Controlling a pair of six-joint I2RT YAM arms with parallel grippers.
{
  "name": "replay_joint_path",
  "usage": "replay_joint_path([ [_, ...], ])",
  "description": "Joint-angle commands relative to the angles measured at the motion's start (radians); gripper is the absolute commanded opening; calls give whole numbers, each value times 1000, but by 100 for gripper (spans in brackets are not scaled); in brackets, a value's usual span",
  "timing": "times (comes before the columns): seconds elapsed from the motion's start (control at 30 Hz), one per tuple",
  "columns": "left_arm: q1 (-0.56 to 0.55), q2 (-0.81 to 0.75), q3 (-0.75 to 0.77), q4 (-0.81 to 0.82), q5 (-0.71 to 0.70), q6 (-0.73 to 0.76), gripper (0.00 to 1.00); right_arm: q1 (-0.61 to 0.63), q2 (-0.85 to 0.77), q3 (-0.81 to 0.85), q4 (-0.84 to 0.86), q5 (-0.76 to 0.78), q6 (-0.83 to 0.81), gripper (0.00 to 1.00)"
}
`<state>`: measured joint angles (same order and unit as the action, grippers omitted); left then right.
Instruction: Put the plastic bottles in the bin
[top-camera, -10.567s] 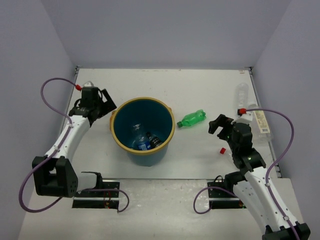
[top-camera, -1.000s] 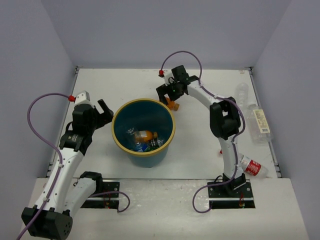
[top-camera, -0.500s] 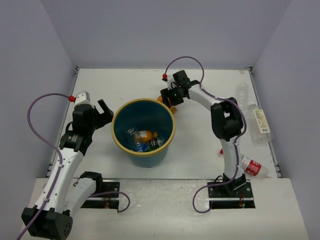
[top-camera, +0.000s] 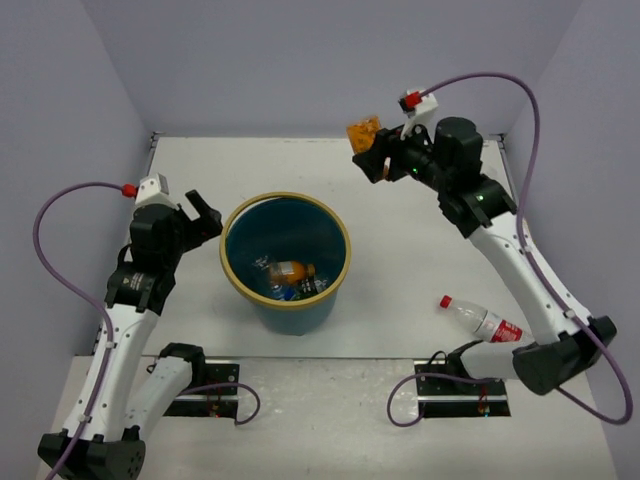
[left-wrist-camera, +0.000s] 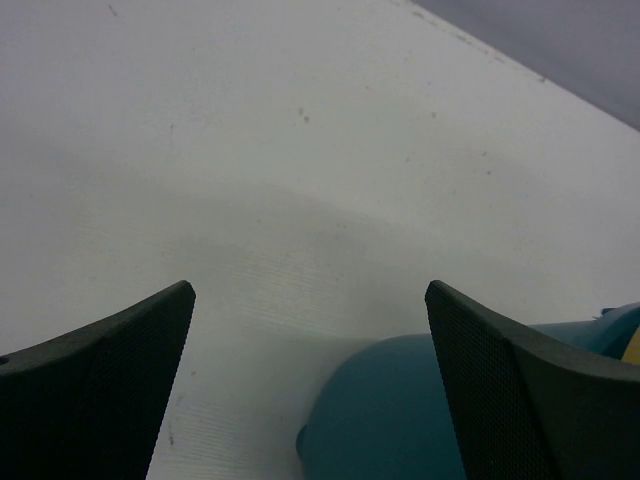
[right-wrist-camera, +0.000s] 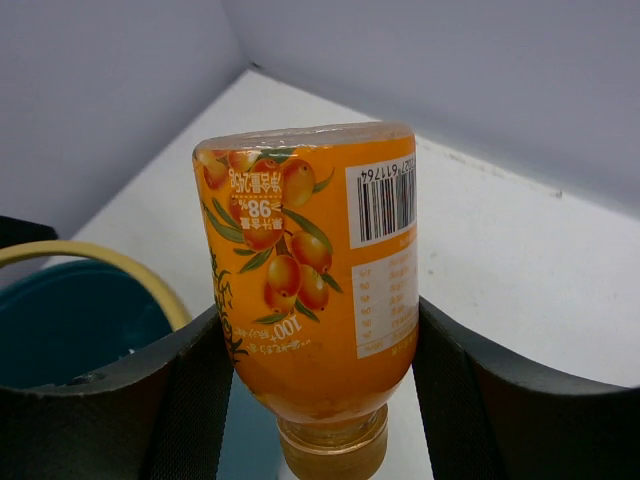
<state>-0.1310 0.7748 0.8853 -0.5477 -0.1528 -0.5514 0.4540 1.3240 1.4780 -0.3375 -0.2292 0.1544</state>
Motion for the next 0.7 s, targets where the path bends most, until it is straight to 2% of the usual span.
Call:
replay_joint_path([
  [0.0, 5, -43, 79, -12, 3, 39, 100, 81, -79, -48, 22, -100, -5, 17],
  [0.13, 5, -64, 86, -23, -3, 41, 100, 282, -109, -59, 20, -82, -49, 22],
  [0.27, 5, -72, 80, -41, -35, 41, 100, 365, -76, -83, 40, -119, -4, 23],
  [0.33, 5, -71, 78, -49, -42, 42, 100, 405, -55, -99, 45, -96, -3, 27],
  [0.37, 5, -70, 78, -51, -44, 43, 100, 428, -43, -102, 44, -82, -2, 34],
  [0.4, 5, -69, 78, -50, -44, 44, 100, 446, -34, -100, 39, -70, 0, 46],
  [0.47, 5, -71, 78, -48, -44, 44, 100, 462, -13, -91, 26, -50, 6, 84],
  [0.5, 5, -70, 79, -48, -43, 45, 100, 466, -11, -89, 23, -37, 10, 99],
  [0.67, 5, -84, 72, -43, -41, 44, 100, 466, -34, -65, -11, 157, 69, 99],
])
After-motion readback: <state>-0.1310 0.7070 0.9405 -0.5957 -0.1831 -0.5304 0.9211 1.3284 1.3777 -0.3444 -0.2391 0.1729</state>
